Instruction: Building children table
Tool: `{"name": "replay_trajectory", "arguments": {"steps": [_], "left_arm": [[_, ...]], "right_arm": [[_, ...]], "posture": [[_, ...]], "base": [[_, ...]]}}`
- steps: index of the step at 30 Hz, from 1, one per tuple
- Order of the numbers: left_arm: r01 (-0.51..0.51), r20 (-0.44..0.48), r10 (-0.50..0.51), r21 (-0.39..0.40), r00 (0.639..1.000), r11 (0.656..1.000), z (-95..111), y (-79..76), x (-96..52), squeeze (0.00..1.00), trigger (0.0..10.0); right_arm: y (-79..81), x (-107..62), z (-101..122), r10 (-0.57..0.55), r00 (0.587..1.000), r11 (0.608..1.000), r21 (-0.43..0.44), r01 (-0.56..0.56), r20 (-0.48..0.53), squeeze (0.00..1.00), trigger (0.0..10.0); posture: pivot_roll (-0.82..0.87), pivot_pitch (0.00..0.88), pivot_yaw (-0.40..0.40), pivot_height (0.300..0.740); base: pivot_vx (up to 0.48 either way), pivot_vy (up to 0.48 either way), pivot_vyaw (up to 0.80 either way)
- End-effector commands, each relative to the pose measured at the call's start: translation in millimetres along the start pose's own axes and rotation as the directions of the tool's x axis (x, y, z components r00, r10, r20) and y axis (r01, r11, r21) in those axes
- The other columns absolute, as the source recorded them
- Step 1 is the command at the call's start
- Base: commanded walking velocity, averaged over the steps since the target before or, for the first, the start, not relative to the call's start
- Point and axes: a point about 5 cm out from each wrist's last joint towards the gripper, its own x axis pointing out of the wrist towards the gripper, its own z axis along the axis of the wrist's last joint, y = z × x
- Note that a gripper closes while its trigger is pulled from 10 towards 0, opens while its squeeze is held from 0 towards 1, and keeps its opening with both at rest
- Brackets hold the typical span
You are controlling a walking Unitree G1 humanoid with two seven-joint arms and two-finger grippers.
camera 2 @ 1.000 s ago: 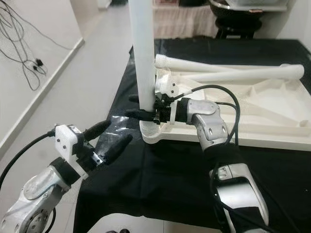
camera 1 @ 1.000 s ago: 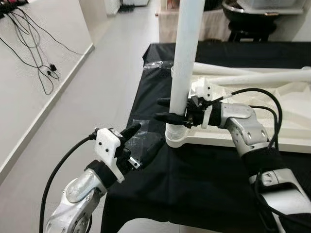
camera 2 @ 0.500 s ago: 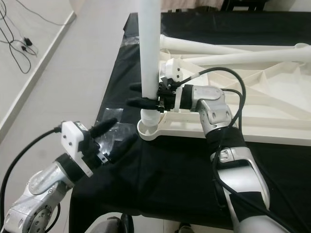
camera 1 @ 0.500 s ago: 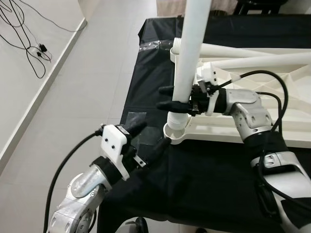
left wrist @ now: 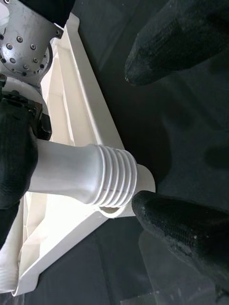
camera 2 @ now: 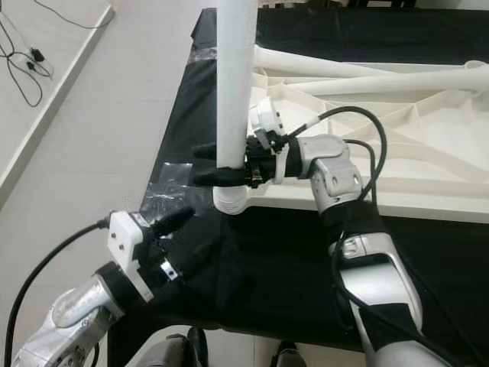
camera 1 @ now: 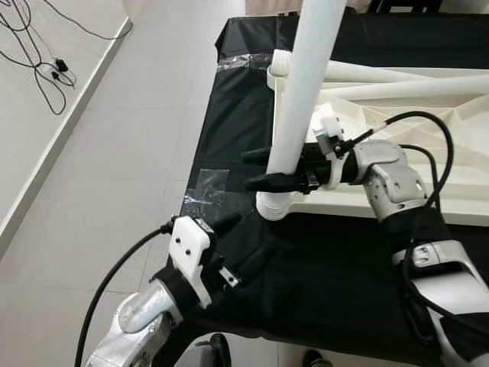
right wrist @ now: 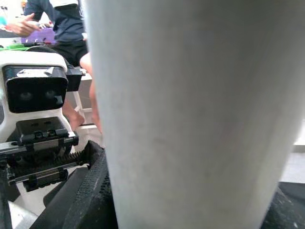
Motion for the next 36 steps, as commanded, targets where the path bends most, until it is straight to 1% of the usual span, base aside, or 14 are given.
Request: {"name": "replay_trajectory", "arguments": {"steps": [1, 7, 12, 16, 21, 27, 28, 30, 32, 33, 34, 35, 36], "left_arm": [[0.002, -0.022, -0.002, -0.008, 1.0, 1.0, -3.4, -3.8, -4.3, 0.0, 10.0], [0.002, -0.025, -0.002, -0.01, 1.0, 1.0, -3.7, -4.3, -5.2, 0.0, 10.0], [0.044, -0.046, -0.045, -0.022, 0.998, 0.999, -4.8, -10.7, -9.7, 0.0, 10.0], [0.058, -0.051, -0.059, -0.025, 0.997, 0.998, -5.2, -12.7, -10.8, 0.0, 10.0], [0.065, -0.057, -0.067, -0.032, 0.996, 0.997, -5.7, -14.4, -12.8, 0.0, 10.0], [0.066, -0.058, -0.068, -0.033, 0.996, 0.997, -5.9, -14.7, -13.1, 0.0, 10.0], [0.066, -0.059, -0.068, -0.034, 0.996, 0.997, -5.8, -14.8, -13.3, 0.0, 10.0], [0.067, -0.06, -0.069, -0.035, 0.996, 0.997, -5.6, -15.0, -13.6, 0.0, 10.0], [0.067, -0.06, -0.069, -0.035, 0.996, 0.997, -5.6, -15.0, -13.6, 0.0, 10.0], [0.067, -0.06, -0.069, -0.035, 0.996, 0.997, -5.5, -15.0, -13.7, 0.0, 10.0], [0.067, -0.06, -0.069, -0.035, 0.996, 0.997, -5.5, -15.0, -13.7, 0.0, 10.0], [0.066, -0.06, -0.068, -0.036, 0.996, 0.997, -5.5, -15.0, -13.7, 0.0, 10.0], [0.066, -0.06, -0.068, -0.036, 0.996, 0.997, -5.5, -15.0, -13.7, 0.0, 10.0]], "right_arm": [[3.6, 6.7, -15.6, 0.034, 0.998, 0.998, 0.05, -0.032, -0.044, 0.0, 10.0], [2.6, 8.4, -15.2, 0.042, 0.998, 0.998, 0.05, -0.04, -0.048, 0.0, 10.0], [-8.2, 5.5, -8.1, 0.029, 0.998, 0.998, 0.055, -0.026, -0.064, 0.0, 10.0], [-10.9, 3.0, -5.0, 0.022, 0.998, 0.998, 0.057, -0.018, -0.062, 0.0, 10.0], [-9.7, -1.0, -3.9, 0.059, 0.996, 0.995, 0.084, -0.054, -0.061, 0.0, 10.0], [-6.0, -0.4, -7.6, 0.091, 0.992, 0.992, 0.096, -0.082, -0.085, 0.0, 10.0], [-4.7, 0.9, -9.5, 0.105, 0.989, 0.991, 0.093, -0.095, -0.103, 0.0, 10.0], [1.4, 5.2, -12.3, 0.161, 0.971, 0.986, 0.062, -0.152, -0.176, 0.0, 10.0], [1.4, 5.2, -12.3, 0.161, 0.971, 0.986, 0.062, -0.152, -0.176, 0.0, 10.0], [4.7, 7.7, -13.4, 0.189, 0.958, 0.982, 0.043, -0.184, -0.215, 0.0, 10.0], [4.7, 7.7, -13.4, 0.189, 0.958, 0.982, 0.043, -0.184, -0.215, 0.0, 10.0], [11.1, 12.8, -13.2, 0.243, 0.931, 0.968, 0.012, -0.249, -0.273, 0.0, 10.0], [11.1, 12.8, -13.2, 0.243, 0.931, 0.968, 0.012, -0.249, -0.273, 0.0, 10.0]], "posture": [[0.12, 0.363, 0.064, 0.74], [0.12, 0.363, 0.064, 0.74], [0.13, 0.374, 0.065, 0.74], [0.13, 0.376, 0.066, 0.74], [0.13, 0.378, 0.069, 0.74], [0.13, 0.378, 0.069, 0.74], [0.13, 0.378, 0.071, 0.74], [0.13, 0.378, 0.073, 0.74], [0.13, 0.378, 0.073, 0.74], [0.13, 0.378, 0.072, 0.74], [0.13, 0.378, 0.072, 0.74], [0.13, 0.379, 0.073, 0.74], [0.13, 0.379, 0.073, 0.74]], "base": [[0.0, 0.0, 0.0], [0.0, 0.0, 0.0], [0.0, 0.0, 0.0], [0.0, 0.0, 0.0], [0.0, 0.0, 0.0], [0.0, 0.0, 0.0], [0.0, 0.0, 0.0], [0.0, 0.0, 0.0], [0.0, 0.0, 0.0], [0.0, 0.0, 0.0], [0.0, 0.0, 0.0], [0.0, 0.0, 0.0], [0.0, 0.0, 0.0]]}}
